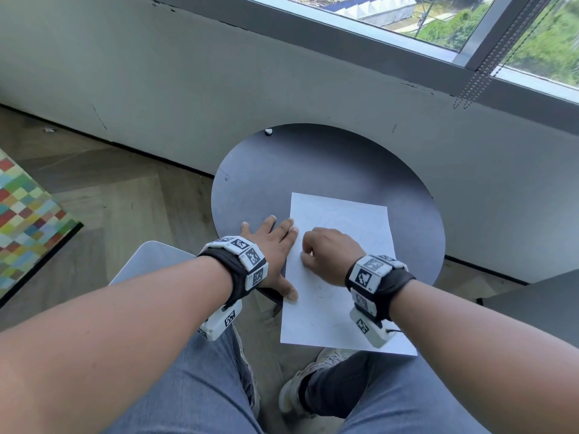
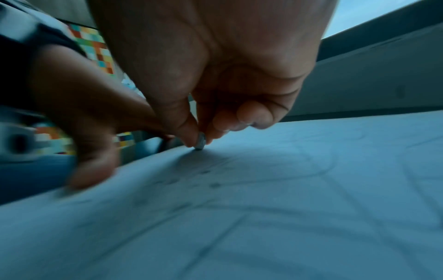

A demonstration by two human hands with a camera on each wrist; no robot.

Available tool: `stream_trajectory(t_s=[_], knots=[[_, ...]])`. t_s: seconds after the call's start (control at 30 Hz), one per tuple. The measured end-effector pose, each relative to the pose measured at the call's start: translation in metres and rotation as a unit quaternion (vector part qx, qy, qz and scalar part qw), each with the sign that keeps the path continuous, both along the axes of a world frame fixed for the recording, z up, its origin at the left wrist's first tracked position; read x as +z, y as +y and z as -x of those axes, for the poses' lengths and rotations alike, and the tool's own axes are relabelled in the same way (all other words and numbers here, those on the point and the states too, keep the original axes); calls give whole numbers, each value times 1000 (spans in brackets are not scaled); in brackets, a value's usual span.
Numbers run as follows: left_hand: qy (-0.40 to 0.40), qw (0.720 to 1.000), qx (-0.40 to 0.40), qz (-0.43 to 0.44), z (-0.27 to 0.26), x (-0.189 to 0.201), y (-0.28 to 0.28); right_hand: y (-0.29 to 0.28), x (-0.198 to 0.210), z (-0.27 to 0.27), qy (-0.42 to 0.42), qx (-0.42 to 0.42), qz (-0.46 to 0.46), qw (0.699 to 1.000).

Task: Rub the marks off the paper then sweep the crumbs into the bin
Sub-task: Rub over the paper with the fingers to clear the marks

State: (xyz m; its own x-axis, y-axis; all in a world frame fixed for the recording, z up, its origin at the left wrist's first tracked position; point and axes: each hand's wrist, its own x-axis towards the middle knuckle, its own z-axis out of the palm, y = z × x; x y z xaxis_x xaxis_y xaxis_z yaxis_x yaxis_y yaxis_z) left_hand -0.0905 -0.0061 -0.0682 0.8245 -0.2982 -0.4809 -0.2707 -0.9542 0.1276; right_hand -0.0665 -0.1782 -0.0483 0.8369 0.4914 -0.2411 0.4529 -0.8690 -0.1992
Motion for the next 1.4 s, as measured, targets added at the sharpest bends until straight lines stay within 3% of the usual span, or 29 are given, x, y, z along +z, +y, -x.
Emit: stream_trajectory(t_s=[0.13,0.37,0.63,0.83,0.9,1.1,1.17,1.4], knots=[[-2,1000,-2,-1,0,0,-1,1,1,1,27,32,9,999],[1,1000,-3,-5,1,1,-1,-6,5,-38,0,-102,8,995],[-3,1000,-1,-2,1,0,0,10,1,6,42,-2,-19,999],[-1,1000,-2,-4,0,-4,0,0,2,-52,45,-163,-15,986],[1,1000,-1,-3,-1,-4,0,-1,2,-58,45,-176,-20,983],[1,1000,3,2,-2,-3,-1,14,-2,-19,35,-38,-31,998],[1,1000,4,3,-2,-3,-1,13,-2,-21,41,-28,-27,998],[2,1000,7,4,0,-2,-1,0,-2,-71,20,-160,-12,987]])
